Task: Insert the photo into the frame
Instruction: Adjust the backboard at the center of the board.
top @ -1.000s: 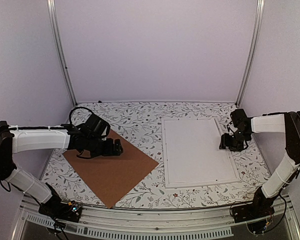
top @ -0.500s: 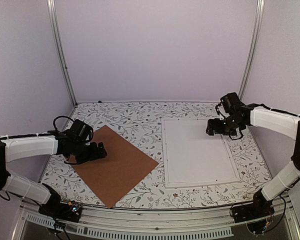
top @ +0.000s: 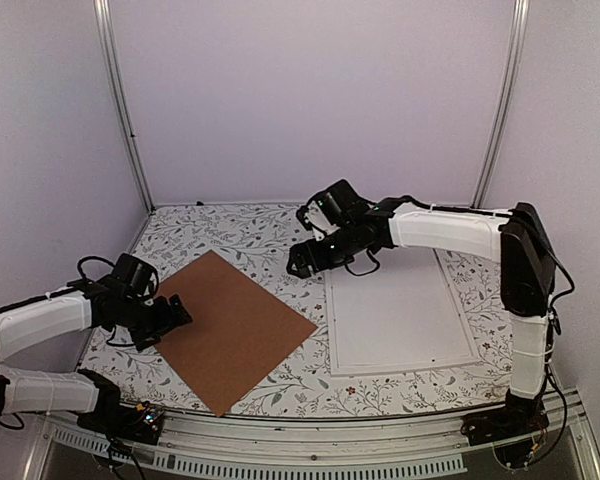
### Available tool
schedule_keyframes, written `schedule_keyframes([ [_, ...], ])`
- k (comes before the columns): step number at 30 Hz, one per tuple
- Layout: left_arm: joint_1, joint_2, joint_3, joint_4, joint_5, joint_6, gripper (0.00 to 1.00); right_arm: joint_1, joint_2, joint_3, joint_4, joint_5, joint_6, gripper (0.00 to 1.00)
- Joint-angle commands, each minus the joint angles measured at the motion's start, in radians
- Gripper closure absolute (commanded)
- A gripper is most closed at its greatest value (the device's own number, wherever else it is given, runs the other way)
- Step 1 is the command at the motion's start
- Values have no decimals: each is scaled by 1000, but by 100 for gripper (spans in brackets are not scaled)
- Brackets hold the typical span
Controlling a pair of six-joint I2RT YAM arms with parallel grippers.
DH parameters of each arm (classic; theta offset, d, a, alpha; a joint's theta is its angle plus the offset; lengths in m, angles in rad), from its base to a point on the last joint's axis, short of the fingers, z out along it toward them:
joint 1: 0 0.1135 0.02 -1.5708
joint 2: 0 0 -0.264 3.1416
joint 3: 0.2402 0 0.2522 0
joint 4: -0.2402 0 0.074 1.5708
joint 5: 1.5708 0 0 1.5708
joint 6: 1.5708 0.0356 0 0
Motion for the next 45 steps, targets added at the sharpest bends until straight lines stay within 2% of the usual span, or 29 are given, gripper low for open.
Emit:
schedule_keyframes([
  [1,36,-45,-40,-51,49,-68,0,56,159,137,-18,-89,-18,4],
  [6,51,-51,-46,-106,23,-94,0,83,279,212,3,-165,0,5],
  [11,56,9,-51,-153,-2,-131,0,89,364,235,25,-209,17,6],
  [18,57,98,-79,-70,32,-129,0,89,411,245,35,-249,33,8],
  [23,58,89,-140,102,111,-132,1,89,405,203,34,-269,62,12],
  [27,57,64,-133,183,126,-105,7,89,367,127,61,-279,103,15],
  [38,96,10,-74,260,125,-13,11,89,259,-88,206,-327,249,19],
  [42,134,86,-58,250,143,12,11,91,208,-151,244,-311,295,18],
  [45,149,153,-21,198,119,41,10,90,173,-177,248,-263,319,13],
])
